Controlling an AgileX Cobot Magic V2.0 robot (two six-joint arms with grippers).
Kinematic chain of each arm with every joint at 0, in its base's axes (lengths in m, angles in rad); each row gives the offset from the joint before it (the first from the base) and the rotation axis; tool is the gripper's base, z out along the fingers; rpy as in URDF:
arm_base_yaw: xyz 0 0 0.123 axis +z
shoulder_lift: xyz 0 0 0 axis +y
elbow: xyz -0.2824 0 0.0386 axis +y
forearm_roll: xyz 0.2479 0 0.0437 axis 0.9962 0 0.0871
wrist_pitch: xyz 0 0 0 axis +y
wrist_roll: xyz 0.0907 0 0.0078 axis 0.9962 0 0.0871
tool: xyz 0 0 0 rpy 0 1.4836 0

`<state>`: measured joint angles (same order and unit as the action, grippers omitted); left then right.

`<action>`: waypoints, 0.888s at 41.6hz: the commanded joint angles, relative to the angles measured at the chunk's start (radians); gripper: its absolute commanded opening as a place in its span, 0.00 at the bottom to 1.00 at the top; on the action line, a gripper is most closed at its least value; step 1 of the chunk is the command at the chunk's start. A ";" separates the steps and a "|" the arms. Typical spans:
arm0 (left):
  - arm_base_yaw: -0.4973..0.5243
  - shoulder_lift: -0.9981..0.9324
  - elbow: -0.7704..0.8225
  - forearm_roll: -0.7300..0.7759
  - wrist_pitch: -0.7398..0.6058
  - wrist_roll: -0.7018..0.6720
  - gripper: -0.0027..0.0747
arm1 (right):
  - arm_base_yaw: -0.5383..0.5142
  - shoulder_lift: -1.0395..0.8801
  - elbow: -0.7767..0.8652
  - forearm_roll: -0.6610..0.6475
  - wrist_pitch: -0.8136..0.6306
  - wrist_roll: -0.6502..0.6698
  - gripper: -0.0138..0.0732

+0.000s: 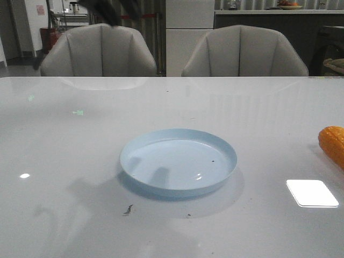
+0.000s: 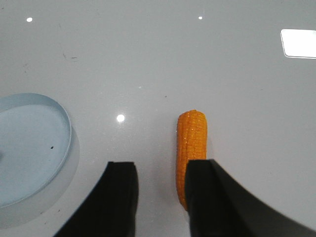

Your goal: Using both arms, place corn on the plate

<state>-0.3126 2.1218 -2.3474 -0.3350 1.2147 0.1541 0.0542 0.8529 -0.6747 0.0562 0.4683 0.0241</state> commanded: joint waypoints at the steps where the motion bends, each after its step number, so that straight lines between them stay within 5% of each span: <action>1: 0.025 -0.118 -0.115 0.000 -0.055 0.053 0.52 | 0.001 -0.003 -0.033 0.004 -0.075 -0.003 0.58; 26: 0.155 -0.401 -0.123 0.190 -0.080 0.108 0.52 | 0.001 -0.003 -0.033 0.004 -0.070 -0.003 0.58; 37: 0.233 -0.556 0.174 0.240 -0.196 0.101 0.52 | 0.001 -0.003 -0.033 0.004 -0.070 -0.003 0.58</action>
<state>-0.1014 1.6603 -2.2617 -0.0915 1.1613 0.2651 0.0542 0.8529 -0.6747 0.0562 0.4702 0.0241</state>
